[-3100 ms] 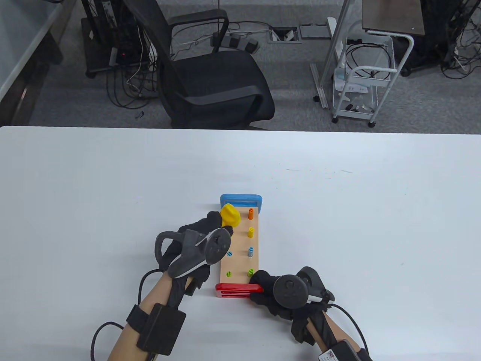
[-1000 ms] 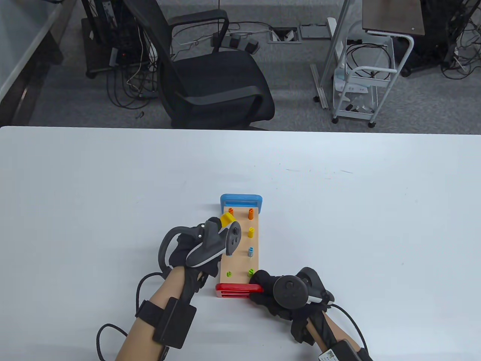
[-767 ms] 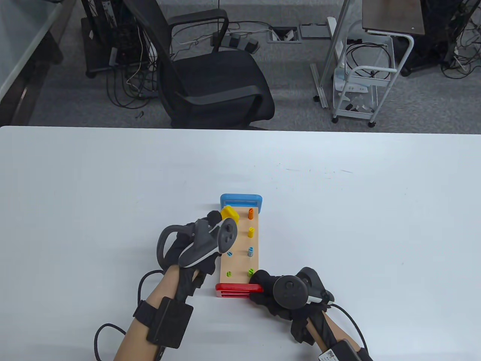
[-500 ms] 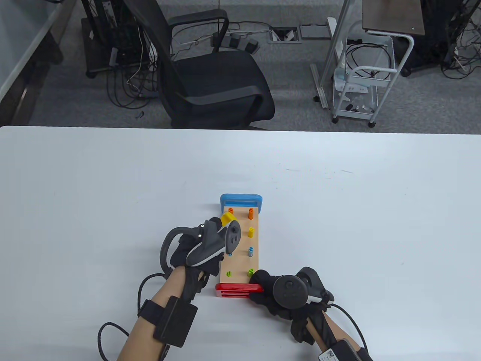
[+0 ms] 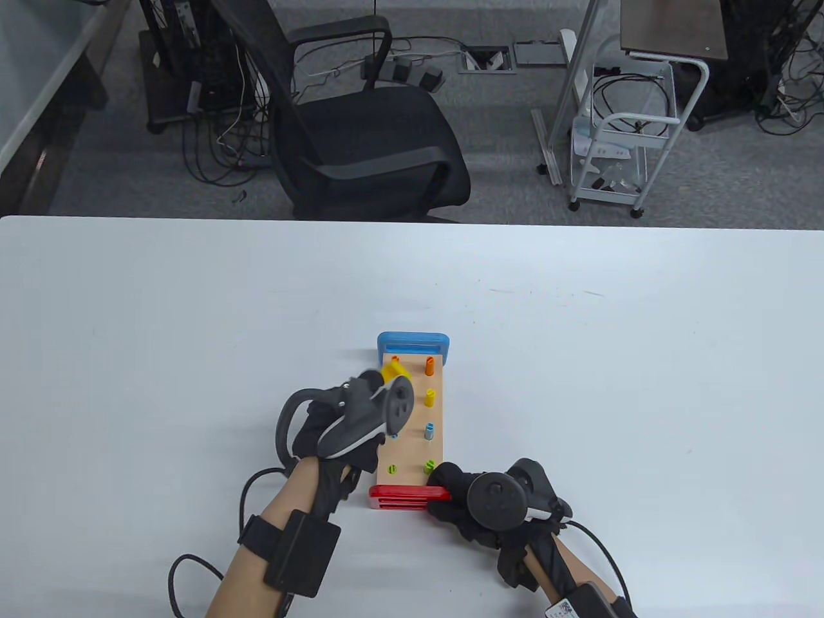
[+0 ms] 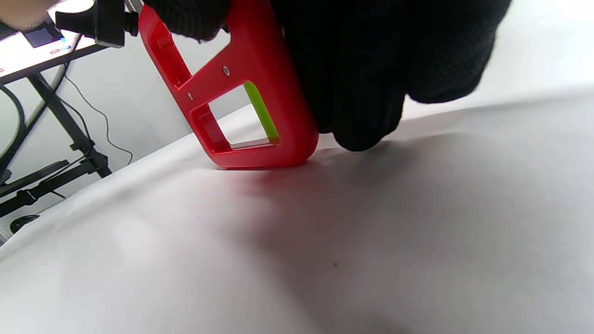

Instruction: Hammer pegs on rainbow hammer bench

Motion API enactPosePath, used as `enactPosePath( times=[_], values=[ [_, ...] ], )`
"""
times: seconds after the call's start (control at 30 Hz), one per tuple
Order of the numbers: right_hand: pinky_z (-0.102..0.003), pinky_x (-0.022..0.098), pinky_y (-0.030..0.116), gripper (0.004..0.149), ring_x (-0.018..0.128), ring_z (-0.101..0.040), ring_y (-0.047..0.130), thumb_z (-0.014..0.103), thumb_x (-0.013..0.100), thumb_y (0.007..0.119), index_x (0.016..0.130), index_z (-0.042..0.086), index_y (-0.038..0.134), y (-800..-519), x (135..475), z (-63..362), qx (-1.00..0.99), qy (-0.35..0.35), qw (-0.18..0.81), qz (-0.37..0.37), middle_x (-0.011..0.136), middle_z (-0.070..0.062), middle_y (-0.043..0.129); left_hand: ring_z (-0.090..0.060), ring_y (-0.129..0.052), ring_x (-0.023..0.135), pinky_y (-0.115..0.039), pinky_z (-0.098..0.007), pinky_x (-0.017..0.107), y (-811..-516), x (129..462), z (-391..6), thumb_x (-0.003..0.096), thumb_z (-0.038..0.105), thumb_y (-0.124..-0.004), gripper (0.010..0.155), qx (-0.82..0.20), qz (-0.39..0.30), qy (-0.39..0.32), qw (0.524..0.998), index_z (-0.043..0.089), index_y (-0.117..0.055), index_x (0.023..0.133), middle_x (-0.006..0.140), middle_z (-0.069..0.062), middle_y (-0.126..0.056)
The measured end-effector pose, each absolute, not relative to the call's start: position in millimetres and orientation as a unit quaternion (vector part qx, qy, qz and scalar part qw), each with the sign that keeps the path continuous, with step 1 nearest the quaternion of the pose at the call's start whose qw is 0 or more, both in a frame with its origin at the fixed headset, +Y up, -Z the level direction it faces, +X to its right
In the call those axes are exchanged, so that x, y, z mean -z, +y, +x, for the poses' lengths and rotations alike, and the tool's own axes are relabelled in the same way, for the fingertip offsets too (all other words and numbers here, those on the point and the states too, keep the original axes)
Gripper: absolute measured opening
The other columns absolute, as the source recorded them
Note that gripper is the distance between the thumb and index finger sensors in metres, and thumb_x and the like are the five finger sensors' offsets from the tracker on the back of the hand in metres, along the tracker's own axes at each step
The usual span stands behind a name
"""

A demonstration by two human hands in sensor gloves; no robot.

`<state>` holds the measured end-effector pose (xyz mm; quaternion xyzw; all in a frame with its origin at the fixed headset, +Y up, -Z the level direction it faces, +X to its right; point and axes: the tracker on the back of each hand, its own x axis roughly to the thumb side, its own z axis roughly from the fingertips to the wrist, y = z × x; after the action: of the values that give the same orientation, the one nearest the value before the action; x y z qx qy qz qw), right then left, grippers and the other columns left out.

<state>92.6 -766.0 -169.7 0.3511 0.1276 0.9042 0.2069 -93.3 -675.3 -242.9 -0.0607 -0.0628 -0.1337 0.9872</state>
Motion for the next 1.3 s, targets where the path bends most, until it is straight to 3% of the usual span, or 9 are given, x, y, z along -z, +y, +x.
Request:
enactPosePath(
  times=[0.3,0.47,0.57,0.63,0.9,1.07,1.17,1.23,1.3],
  values=[
    [-0.060,0.060,0.072,0.052,0.076,-0.042,0.090,0.042,0.060,0.057,0.099,0.008,0.049,-766,170,93,-0.905,0.128,0.206,0.351,0.094,-0.023,0.084,-0.014,-0.108,0.028,-0.090,-0.027,0.020,-670,246,-87,0.0542,0.050,-0.082,0.053,0.124,-0.099,-0.079,0.984,0.015,-0.073,0.092,0.057,0.006,-0.102],
    [-0.060,0.060,0.072,0.052,0.076,-0.041,0.090,0.042,0.060,0.057,0.099,0.008,0.048,-766,170,93,-0.905,0.128,0.205,0.351,0.094,-0.023,0.084,-0.017,-0.108,0.033,-0.091,-0.029,0.023,-648,238,-104,0.0545,0.050,-0.081,0.058,-0.056,0.052,-0.079,0.994,0.012,-0.069,0.097,0.062,0.002,-0.102],
    [-0.060,0.060,0.072,0.052,0.076,-0.042,0.090,0.042,0.060,0.057,0.099,0.008,0.049,-766,170,93,-0.905,0.130,0.205,0.350,0.094,-0.023,0.084,-0.002,-0.109,0.032,-0.095,-0.019,0.025,-677,239,-97,0.0597,0.054,-0.072,0.048,0.207,-0.145,-0.026,0.967,0.021,-0.062,0.094,0.062,0.018,-0.097],
    [-0.060,0.060,0.072,0.052,0.076,-0.042,0.090,0.042,0.060,0.057,0.099,0.009,0.048,-766,170,93,-0.904,0.130,0.206,0.351,0.094,-0.023,0.084,-0.017,-0.108,0.017,-0.091,-0.029,0.013,-682,247,-89,0.0529,0.044,-0.087,0.048,0.096,-0.062,-0.095,0.989,0.011,-0.080,0.087,0.049,0.004,-0.105],
    [-0.060,0.060,0.072,0.052,0.075,-0.042,0.090,0.042,0.060,0.057,0.099,0.008,0.048,-767,170,93,-0.905,0.128,0.205,0.351,0.094,-0.023,0.084,-0.014,-0.108,0.031,-0.092,-0.027,0.023,-668,244,-99,0.0547,0.050,-0.080,0.054,0.102,-0.086,-0.072,0.988,0.015,-0.071,0.094,0.059,0.006,-0.101],
    [-0.061,0.060,0.072,0.052,0.076,-0.042,0.090,0.042,0.060,0.057,0.098,0.008,0.049,-767,170,93,-0.903,0.131,0.207,0.352,0.094,-0.023,0.084,-0.020,-0.108,0.038,-0.091,-0.032,0.028,-645,233,-115,0.0555,0.050,-0.078,0.061,-0.085,0.058,-0.100,0.990,0.011,-0.066,0.100,0.066,0.000,-0.100],
    [-0.061,0.060,0.072,0.052,0.076,-0.042,0.090,0.042,0.060,0.057,0.098,0.008,0.049,-766,170,93,-0.903,0.131,0.206,0.353,0.093,-0.023,0.084,-0.003,-0.110,0.031,-0.096,-0.018,0.024,-679,250,-97,0.0596,0.055,-0.070,0.052,0.189,-0.191,-0.060,0.961,0.019,-0.060,0.096,0.064,0.018,-0.096],
    [-0.061,0.060,0.072,0.052,0.076,-0.042,0.090,0.042,0.060,0.057,0.098,0.008,0.049,-766,170,92,-0.904,0.131,0.204,0.353,0.094,-0.023,0.084,-0.019,-0.108,0.015,-0.091,-0.030,0.011,-675,245,-99,0.0530,0.046,-0.086,0.052,0.059,-0.058,-0.123,0.989,0.008,-0.080,0.088,0.049,0.001,-0.106],
    [-0.061,0.060,0.073,0.052,0.075,-0.042,0.090,0.042,0.060,0.057,0.098,0.008,0.049,-766,170,92,-0.904,0.129,0.203,0.353,0.093,-0.023,0.084,-0.014,-0.107,0.026,-0.091,-0.026,0.020,-676,245,-99,0.0572,0.050,-0.077,0.052,0.125,-0.116,-0.092,0.981,0.014,-0.068,0.093,0.058,0.008,-0.100]
  ],
)
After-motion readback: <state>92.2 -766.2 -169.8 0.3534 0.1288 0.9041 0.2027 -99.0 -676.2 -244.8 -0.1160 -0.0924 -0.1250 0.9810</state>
